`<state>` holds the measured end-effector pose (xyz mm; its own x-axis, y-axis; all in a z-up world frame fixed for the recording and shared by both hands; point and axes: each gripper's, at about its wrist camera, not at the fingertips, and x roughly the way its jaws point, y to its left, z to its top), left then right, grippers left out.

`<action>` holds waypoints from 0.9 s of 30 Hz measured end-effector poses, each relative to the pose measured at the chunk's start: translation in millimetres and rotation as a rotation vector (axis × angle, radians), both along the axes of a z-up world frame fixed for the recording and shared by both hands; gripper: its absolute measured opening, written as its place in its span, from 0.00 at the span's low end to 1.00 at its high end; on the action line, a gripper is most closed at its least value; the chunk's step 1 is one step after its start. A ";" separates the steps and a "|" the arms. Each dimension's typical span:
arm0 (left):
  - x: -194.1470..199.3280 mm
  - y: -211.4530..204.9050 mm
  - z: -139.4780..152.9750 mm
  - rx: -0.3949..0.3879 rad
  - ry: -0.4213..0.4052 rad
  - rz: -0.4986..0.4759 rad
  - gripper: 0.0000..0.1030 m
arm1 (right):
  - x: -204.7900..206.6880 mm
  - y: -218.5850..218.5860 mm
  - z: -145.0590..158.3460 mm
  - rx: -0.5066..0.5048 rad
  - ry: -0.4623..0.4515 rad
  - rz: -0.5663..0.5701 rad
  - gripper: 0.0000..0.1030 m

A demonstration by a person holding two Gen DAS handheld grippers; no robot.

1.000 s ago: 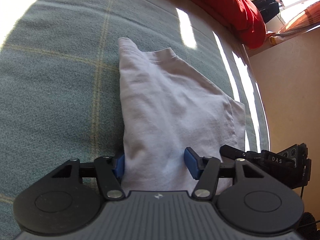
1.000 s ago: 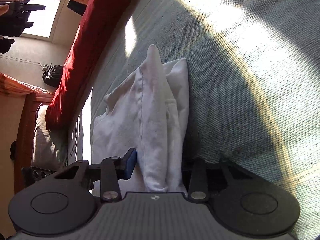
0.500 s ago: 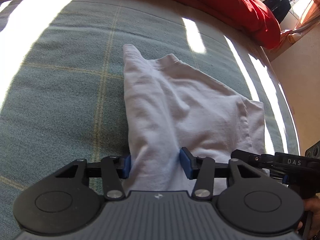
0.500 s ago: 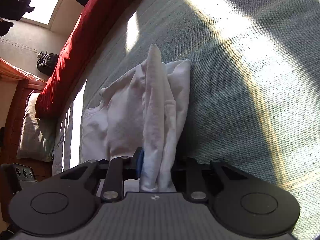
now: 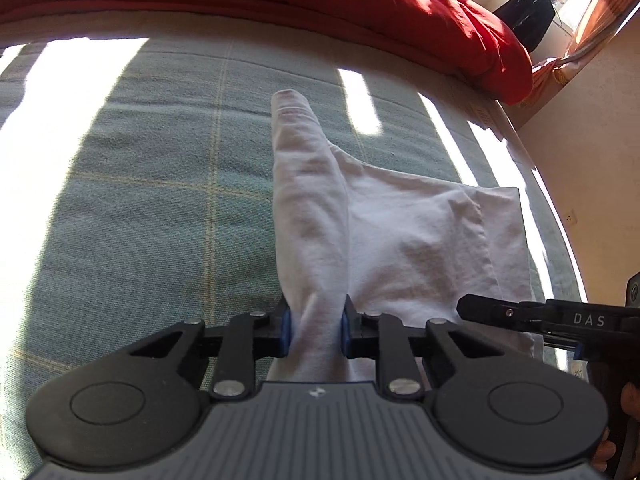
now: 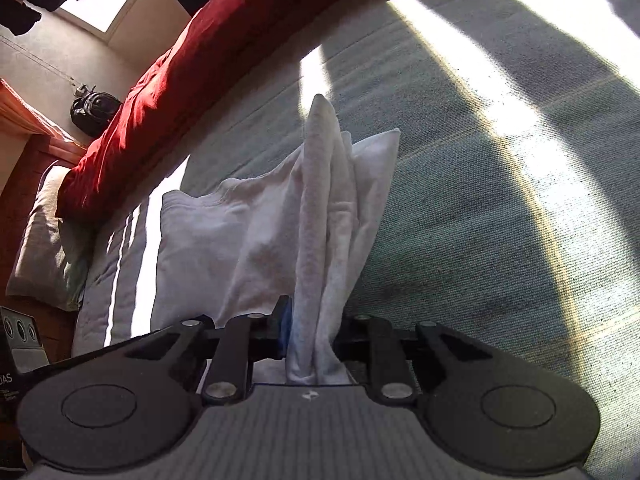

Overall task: Fold clothes
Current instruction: 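Grasp the shirt with the left gripper while the right gripper holds and lifts it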

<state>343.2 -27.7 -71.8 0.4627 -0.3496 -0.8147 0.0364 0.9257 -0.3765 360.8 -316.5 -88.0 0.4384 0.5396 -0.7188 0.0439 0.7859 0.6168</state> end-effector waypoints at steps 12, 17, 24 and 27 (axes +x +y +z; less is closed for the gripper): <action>-57.1 101.7 33.4 0.030 0.007 0.071 0.20 | -34.9 116.3 37.8 -0.009 -0.014 0.186 0.22; -82.7 160.0 43.5 0.100 0.031 0.116 0.20 | -48.5 174.4 49.9 -0.007 -0.010 0.277 0.23; -114.8 235.2 53.1 0.168 0.049 0.179 0.20 | -66.9 255.2 46.2 0.027 0.039 0.360 0.23; -127.4 259.8 52.2 0.187 0.054 0.208 0.20 | -74.7 289.8 43.5 0.043 0.063 0.393 0.23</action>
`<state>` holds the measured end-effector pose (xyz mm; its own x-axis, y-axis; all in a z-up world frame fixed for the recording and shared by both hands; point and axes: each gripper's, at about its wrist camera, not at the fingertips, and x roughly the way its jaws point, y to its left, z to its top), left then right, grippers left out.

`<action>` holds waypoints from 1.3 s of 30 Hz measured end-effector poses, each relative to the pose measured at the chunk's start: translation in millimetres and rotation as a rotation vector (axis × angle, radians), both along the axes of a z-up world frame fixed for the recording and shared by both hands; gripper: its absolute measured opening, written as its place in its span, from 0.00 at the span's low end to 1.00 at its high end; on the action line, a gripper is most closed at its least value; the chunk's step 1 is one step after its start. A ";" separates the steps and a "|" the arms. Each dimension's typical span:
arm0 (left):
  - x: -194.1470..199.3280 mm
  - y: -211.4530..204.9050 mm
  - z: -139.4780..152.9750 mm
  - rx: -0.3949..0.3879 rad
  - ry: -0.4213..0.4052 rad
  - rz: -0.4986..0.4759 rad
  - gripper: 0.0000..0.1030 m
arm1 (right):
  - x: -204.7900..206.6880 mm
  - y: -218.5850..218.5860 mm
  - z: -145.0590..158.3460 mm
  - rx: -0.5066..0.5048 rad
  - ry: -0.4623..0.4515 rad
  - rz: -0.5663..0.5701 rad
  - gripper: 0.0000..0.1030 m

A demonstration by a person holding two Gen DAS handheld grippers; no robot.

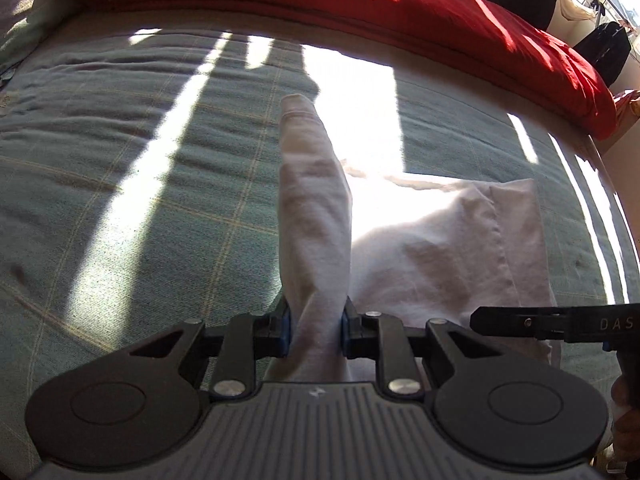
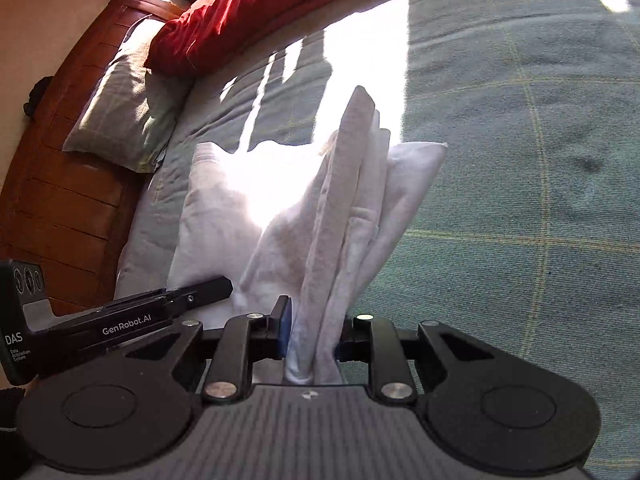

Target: Fold clothes

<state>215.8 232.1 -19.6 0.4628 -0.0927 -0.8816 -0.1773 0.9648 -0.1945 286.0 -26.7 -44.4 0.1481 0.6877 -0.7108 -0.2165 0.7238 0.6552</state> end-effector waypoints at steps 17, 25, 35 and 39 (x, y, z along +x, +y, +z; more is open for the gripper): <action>-37.0 97.9 -18.0 0.054 0.011 0.129 0.20 | -19.7 127.5 -14.0 -0.015 0.040 0.149 0.24; -37.1 114.8 -24.9 0.071 0.004 0.143 0.20 | -20.9 151.0 -20.8 -0.031 0.045 0.181 0.25; -31.8 123.8 -30.7 0.100 -0.005 0.128 0.20 | -21.9 159.2 -26.5 -0.034 0.061 0.189 0.27; -30.8 126.2 -35.8 0.101 0.006 0.130 0.20 | -23.8 161.5 -31.1 -0.036 0.074 0.193 0.28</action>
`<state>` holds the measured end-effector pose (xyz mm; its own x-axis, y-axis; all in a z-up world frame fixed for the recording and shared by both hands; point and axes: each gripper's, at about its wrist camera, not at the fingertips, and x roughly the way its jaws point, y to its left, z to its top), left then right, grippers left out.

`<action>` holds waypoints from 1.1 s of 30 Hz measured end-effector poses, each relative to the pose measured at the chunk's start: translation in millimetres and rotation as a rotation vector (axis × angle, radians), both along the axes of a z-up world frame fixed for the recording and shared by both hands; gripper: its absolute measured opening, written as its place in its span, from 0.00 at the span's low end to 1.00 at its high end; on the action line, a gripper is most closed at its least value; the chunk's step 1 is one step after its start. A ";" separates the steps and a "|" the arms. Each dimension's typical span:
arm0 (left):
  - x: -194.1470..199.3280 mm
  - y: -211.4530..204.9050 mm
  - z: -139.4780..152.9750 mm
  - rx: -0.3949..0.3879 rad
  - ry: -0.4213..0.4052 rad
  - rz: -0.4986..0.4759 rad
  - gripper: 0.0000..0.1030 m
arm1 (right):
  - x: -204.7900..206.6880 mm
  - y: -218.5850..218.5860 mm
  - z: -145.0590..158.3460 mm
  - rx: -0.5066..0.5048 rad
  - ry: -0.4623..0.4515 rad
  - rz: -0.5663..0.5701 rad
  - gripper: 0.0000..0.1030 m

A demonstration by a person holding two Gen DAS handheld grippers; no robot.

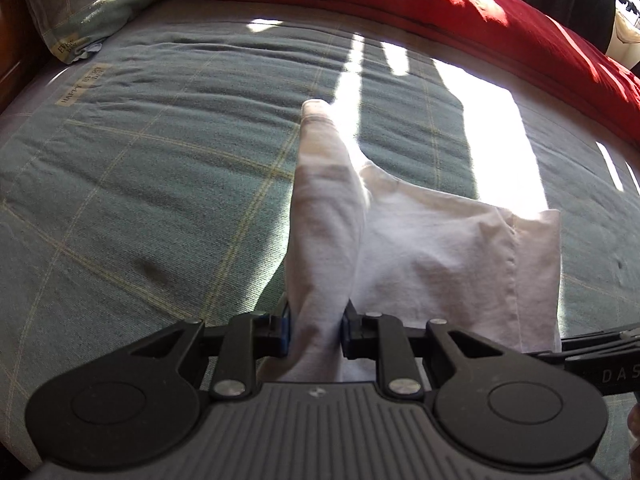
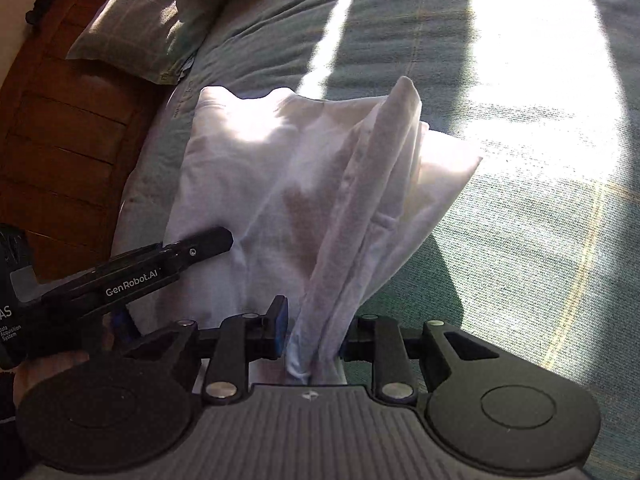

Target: Fold clothes

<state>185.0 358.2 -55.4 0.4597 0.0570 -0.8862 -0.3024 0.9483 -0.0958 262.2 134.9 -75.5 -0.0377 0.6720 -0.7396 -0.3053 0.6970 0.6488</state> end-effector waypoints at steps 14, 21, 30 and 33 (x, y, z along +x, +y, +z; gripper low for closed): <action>-2.1 6.7 -6.3 0.020 0.011 0.037 0.30 | 1.1 11.6 -6.8 -0.048 0.015 0.023 0.47; -7.9 0.1 8.1 0.164 -0.005 0.020 0.35 | 7.3 -7.0 -6.7 -0.152 -0.003 0.000 0.58; -26.8 -61.6 22.4 0.090 -0.063 -0.187 0.40 | 51.9 -48.6 -11.7 -0.091 0.001 -0.120 0.59; -34.7 -92.1 9.9 0.056 -0.055 -0.281 0.40 | 62.4 -51.1 -32.8 -0.009 0.115 -0.172 0.65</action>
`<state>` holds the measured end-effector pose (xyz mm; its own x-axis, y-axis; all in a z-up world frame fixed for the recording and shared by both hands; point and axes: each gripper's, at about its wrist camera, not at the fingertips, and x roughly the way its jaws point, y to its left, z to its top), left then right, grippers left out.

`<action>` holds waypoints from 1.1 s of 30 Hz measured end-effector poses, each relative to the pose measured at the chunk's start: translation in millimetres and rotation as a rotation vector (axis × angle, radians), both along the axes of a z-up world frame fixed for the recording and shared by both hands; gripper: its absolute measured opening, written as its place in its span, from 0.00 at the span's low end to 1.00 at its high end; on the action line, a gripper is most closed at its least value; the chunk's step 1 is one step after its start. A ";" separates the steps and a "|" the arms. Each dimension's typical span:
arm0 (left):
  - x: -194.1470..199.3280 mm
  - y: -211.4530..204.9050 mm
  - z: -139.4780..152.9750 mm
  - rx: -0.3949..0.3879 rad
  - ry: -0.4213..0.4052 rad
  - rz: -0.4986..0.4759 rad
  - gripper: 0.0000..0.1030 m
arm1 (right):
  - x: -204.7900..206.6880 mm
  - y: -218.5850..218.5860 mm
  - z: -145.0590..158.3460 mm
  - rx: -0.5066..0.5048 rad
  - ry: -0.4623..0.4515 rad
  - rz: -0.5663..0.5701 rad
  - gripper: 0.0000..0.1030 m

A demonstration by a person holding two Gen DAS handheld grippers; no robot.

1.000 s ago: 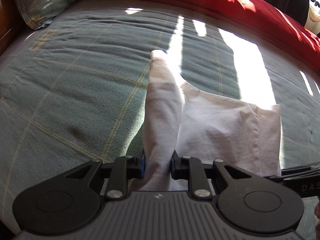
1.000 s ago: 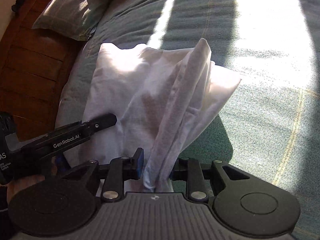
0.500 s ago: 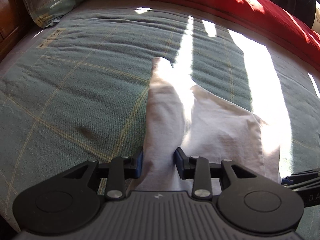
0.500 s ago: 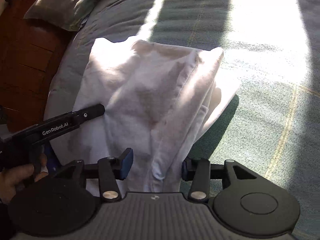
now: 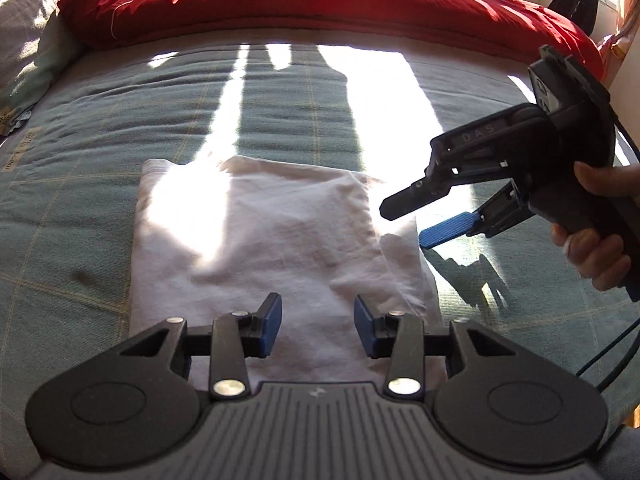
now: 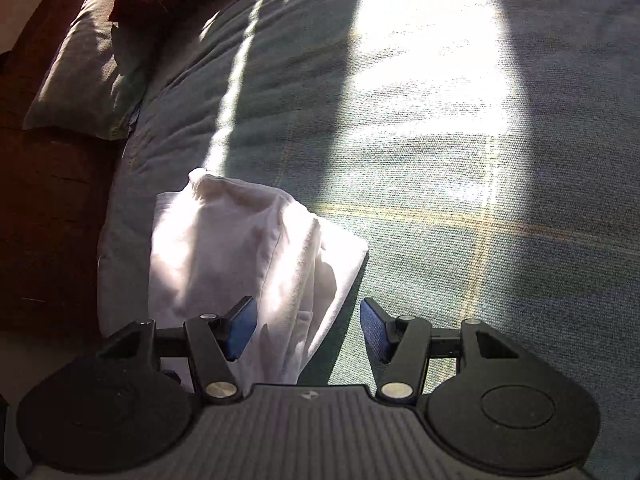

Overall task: Fold clothes
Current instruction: 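Withdraw both open grippers from the folded white shirt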

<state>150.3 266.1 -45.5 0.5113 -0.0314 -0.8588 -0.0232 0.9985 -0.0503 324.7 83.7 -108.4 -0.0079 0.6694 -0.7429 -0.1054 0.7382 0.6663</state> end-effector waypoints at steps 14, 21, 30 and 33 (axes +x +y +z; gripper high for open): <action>-6.5 34.8 -25.9 -0.081 -0.006 0.151 0.40 | 16.7 6.5 3.1 0.009 -0.126 0.068 0.18; 1.3 75.7 -26.3 -0.058 -0.088 0.273 0.42 | 9.8 11.9 30.1 -0.107 -0.288 0.191 0.28; 16.8 97.3 -27.1 -0.078 -0.099 0.298 0.44 | -8.2 26.6 59.4 -0.137 -0.397 0.309 0.29; 15.3 104.9 -8.7 -0.109 -0.176 0.308 0.46 | -23.6 36.8 67.8 -0.099 -0.458 0.388 0.29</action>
